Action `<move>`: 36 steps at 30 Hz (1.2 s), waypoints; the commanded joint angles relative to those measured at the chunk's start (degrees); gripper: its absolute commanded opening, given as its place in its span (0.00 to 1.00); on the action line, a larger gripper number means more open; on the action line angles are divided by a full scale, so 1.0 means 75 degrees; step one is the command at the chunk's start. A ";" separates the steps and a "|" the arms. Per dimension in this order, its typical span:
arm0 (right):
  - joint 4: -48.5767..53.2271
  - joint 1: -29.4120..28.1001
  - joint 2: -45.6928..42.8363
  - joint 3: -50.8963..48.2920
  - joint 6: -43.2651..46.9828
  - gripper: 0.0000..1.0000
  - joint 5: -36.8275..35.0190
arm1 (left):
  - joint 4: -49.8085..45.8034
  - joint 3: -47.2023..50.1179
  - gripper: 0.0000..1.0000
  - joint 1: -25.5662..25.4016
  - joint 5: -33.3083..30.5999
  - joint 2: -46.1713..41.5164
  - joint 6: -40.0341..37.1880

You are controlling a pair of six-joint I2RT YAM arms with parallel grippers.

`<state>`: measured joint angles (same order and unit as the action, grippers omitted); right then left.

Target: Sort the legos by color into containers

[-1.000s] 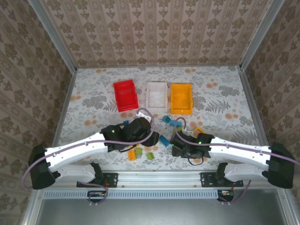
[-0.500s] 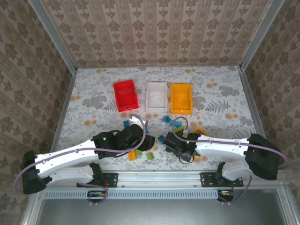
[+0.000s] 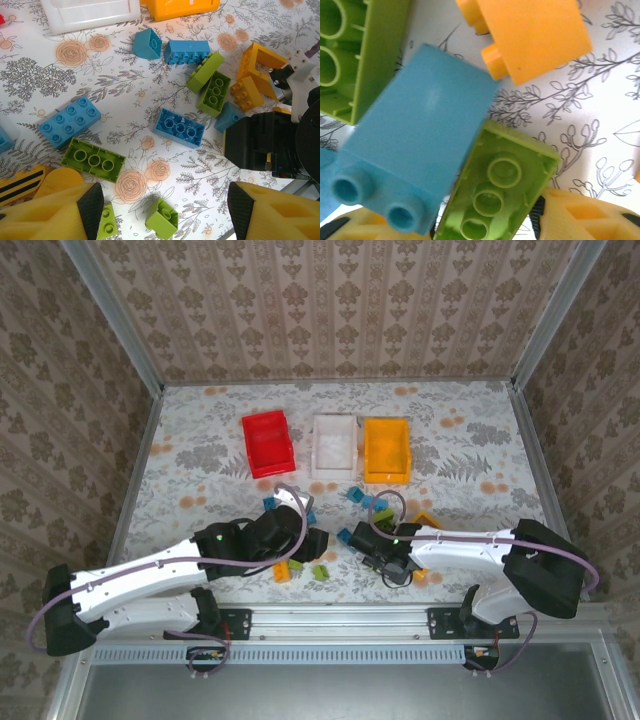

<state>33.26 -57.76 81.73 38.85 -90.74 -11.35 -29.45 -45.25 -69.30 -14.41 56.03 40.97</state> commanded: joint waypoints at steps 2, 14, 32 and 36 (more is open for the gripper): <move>-0.0602 0.0119 0.0172 -0.0449 -0.0024 0.42 -0.0157 | 0.0209 0.0092 0.69 -0.0042 0.0053 0.0028 0.0024; 0.1357 0.0049 -0.1476 -0.0085 0.1046 0.23 -0.0923 | 0.0700 -0.0141 0.69 -0.0042 0.0270 0.0391 0.0087; 0.1378 0.3605 0.1109 0.4378 0.6784 0.22 -0.0118 | 0.0579 -0.1902 0.69 0.2070 0.1310 0.0999 0.0068; 0.1229 0.4181 0.2492 0.5363 0.7122 0.22 0.0283 | 0.0519 -0.2212 0.69 0.2438 0.1577 0.1286 0.0090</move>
<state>42.59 -28.38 96.47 75.66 -43.35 -12.69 -24.58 -59.83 -52.18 -5.54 64.64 41.01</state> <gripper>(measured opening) 0.316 0.687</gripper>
